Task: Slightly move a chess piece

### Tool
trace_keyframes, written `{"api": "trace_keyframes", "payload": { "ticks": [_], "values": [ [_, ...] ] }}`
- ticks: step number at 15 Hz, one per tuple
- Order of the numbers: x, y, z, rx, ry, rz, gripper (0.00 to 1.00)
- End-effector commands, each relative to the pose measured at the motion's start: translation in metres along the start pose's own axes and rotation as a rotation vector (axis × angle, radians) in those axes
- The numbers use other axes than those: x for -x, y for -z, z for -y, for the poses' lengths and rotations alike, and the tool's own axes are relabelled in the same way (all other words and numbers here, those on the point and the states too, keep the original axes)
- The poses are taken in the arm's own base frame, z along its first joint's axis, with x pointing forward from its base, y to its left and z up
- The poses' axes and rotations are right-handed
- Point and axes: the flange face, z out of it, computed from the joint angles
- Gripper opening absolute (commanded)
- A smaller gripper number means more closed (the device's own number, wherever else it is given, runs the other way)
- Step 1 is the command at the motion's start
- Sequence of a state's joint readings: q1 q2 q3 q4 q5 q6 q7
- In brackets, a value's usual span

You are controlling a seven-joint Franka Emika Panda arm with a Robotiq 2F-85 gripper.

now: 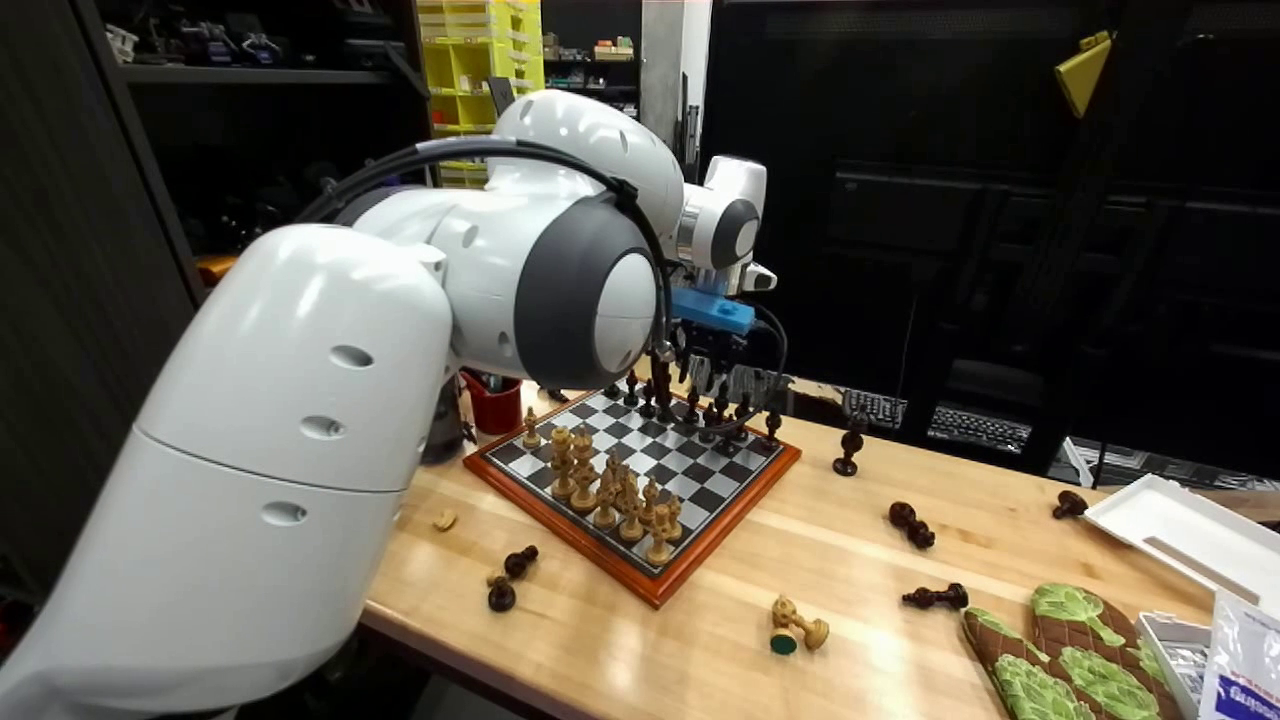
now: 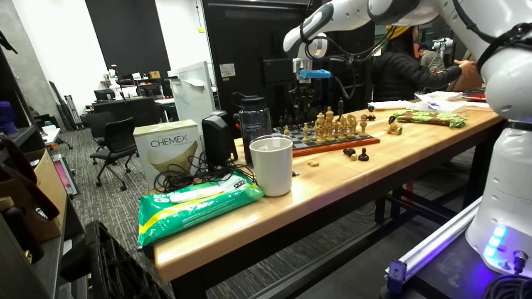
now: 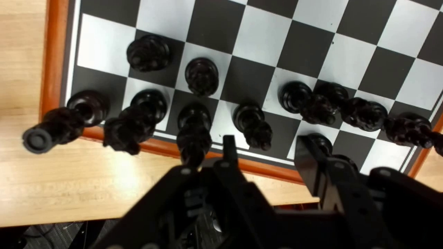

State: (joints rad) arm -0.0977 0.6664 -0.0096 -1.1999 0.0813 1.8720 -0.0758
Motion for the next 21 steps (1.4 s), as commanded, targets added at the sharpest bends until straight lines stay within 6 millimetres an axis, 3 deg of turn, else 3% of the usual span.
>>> {"api": "trace_keyframes", "payload": {
  "ticks": [1,13,14,15,18,21],
  "values": [
    [-0.001,0.006,0.001,0.002,0.011,0.003,0.47],
    [-0.004,-0.003,0.000,-0.006,0.009,0.020,0.42],
    [-0.004,-0.004,0.000,-0.007,0.009,0.021,0.37],
    [-0.004,-0.004,0.000,-0.005,0.009,0.022,0.18],
    [-0.005,-0.005,0.000,-0.003,0.010,0.021,0.00],
    [-0.005,-0.004,0.001,-0.001,0.009,0.021,0.03]
  ]
}}
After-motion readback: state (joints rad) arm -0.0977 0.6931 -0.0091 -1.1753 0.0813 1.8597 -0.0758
